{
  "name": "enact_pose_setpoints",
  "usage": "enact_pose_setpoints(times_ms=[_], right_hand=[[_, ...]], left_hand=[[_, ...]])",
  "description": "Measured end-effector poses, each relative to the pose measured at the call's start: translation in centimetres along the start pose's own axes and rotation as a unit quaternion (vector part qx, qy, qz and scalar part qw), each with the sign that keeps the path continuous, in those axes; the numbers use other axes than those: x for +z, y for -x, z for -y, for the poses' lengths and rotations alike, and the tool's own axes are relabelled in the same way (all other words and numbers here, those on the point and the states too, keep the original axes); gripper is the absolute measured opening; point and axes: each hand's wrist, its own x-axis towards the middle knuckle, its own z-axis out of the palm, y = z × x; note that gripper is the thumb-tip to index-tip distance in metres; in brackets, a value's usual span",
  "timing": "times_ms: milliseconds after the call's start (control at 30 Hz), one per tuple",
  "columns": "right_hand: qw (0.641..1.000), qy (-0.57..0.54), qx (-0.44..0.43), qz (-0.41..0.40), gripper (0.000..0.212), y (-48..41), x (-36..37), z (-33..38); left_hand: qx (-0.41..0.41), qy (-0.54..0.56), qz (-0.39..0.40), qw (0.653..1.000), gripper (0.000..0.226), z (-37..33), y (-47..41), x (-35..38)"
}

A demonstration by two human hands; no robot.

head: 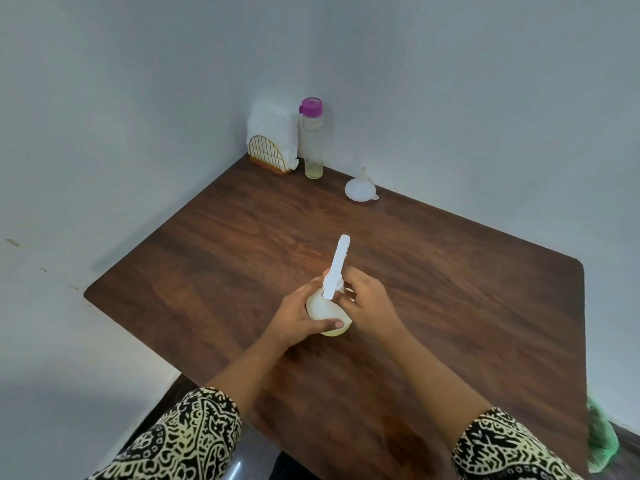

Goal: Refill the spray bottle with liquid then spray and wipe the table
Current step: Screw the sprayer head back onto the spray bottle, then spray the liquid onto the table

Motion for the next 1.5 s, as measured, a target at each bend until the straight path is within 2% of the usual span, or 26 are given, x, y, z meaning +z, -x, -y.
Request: enact_pose_setpoints(times_ms=[167,267,400,533,667,767,833,900,967,1067,1133,1200,1300,1500], right_hand=[[0.994,-0.012,0.025,-0.110,0.013,0.9,1.8,0.3],[0.984,-0.011,0.060,-0.170,0.019,1.3,2.8,0.8],[0.976,-0.028,0.074,-0.202,0.017,1.4,3.2,1.1],[0.974,-0.053,0.100,-0.197,0.023,1.8,2.4,1.0],[0.968,-0.063,0.149,-0.192,0.063,1.3,2.1,1.4],[0.975,-0.074,0.129,-0.167,0.079,0.7,1.8,1.3],[0.980,-0.067,0.098,-0.158,0.070,0.9,1.4,0.5],[0.981,-0.078,0.093,-0.148,0.059,1.8,0.8,0.1],[0.981,-0.093,0.085,-0.149,0.057,3.2,0.4,-0.3],[0.973,-0.149,0.091,-0.150,0.048,5.7,0.3,0.2],[0.968,-0.183,0.111,-0.129,0.040,7.4,0.4,1.2],[0.968,-0.197,0.128,-0.093,0.040,9.0,0.7,1.9],[0.959,-0.219,0.171,-0.062,0.042,11.0,1.6,2.5],[0.941,-0.249,0.221,-0.054,0.039,11.9,2.9,3.4]], left_hand=[[-0.012,-0.016,-0.051,0.998,0.060,-0.9,0.4,0.7],[-0.025,0.001,-0.110,0.994,0.051,-1.1,1.1,1.9],[-0.045,-0.003,-0.175,0.984,0.060,-1.7,1.6,3.3],[-0.064,-0.015,-0.192,0.979,0.070,-2.1,1.9,4.4],[-0.072,0.006,-0.172,0.983,0.061,-2.9,2.1,5.4],[-0.046,-0.069,-0.098,0.992,0.087,-2.1,3.1,5.7],[-0.045,-0.080,-0.046,0.995,0.097,-1.2,4.1,5.1],[-0.035,-0.118,-0.011,0.992,0.091,-0.1,4.7,4.2],[-0.048,-0.196,-0.025,0.979,0.081,0.8,5.2,2.8],[-0.146,-0.314,-0.092,0.934,0.075,2.4,5.5,0.5],[-0.224,-0.343,-0.095,0.907,0.080,3.3,5.8,-0.6],[-0.255,-0.344,-0.092,0.899,0.085,3.9,6.1,-1.0],[-0.248,-0.365,-0.089,0.893,0.084,4.4,6.5,-0.7],[-0.234,-0.410,-0.097,0.876,0.082,4.8,6.8,-0.2]])
